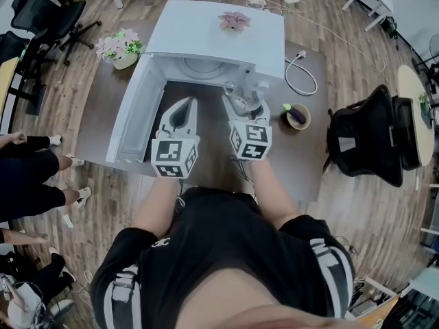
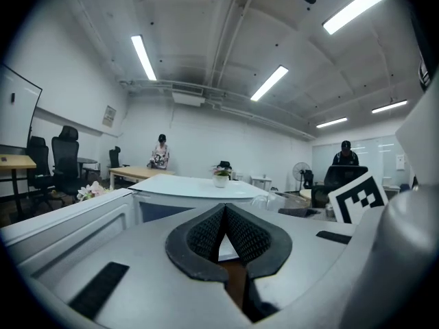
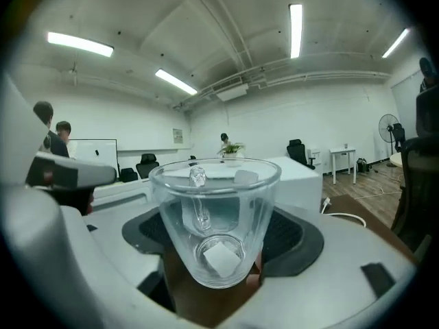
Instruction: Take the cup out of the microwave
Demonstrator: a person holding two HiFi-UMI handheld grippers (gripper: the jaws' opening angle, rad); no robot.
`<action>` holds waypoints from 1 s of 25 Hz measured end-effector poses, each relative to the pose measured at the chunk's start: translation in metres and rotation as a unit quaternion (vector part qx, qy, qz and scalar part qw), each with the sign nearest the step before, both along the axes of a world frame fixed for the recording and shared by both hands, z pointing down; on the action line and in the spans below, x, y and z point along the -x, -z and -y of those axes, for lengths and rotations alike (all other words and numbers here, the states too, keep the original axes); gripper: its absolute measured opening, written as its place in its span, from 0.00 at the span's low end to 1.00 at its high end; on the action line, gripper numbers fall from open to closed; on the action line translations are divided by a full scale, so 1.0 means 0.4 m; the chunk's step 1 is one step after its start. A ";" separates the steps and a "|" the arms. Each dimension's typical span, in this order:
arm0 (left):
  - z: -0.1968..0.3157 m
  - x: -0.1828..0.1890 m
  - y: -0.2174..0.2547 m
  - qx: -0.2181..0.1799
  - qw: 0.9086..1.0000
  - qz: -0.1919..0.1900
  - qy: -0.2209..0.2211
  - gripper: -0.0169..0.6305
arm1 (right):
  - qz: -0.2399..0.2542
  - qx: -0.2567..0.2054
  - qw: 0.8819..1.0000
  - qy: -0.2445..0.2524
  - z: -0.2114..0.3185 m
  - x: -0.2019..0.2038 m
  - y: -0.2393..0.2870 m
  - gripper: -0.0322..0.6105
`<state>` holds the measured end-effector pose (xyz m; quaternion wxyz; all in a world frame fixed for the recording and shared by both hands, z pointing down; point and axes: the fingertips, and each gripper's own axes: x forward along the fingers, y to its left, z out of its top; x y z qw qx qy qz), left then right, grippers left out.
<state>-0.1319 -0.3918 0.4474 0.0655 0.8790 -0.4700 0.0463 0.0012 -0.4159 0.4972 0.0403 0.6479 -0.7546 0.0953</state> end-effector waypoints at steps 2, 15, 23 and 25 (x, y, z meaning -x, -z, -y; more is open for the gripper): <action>-0.023 -0.036 0.021 -0.006 1.000 -0.003 -0.006 0.03 | 0.001 -0.019 1.000 -0.006 -0.032 -0.037 0.066 0.64; -0.109 -0.208 0.156 -0.068 0.996 -0.018 -0.057 0.03 | -0.044 -0.073 0.995 -0.050 -0.130 -0.183 0.271 0.64; -0.094 -0.220 0.182 -0.081 0.995 -0.015 -0.061 0.03 | -0.047 -0.080 0.994 -0.051 -0.126 -0.189 0.284 0.64; -0.088 -0.224 0.183 -0.082 0.995 -0.014 -0.061 0.03 | -0.052 -0.077 0.994 -0.052 -0.119 -0.191 0.282 0.64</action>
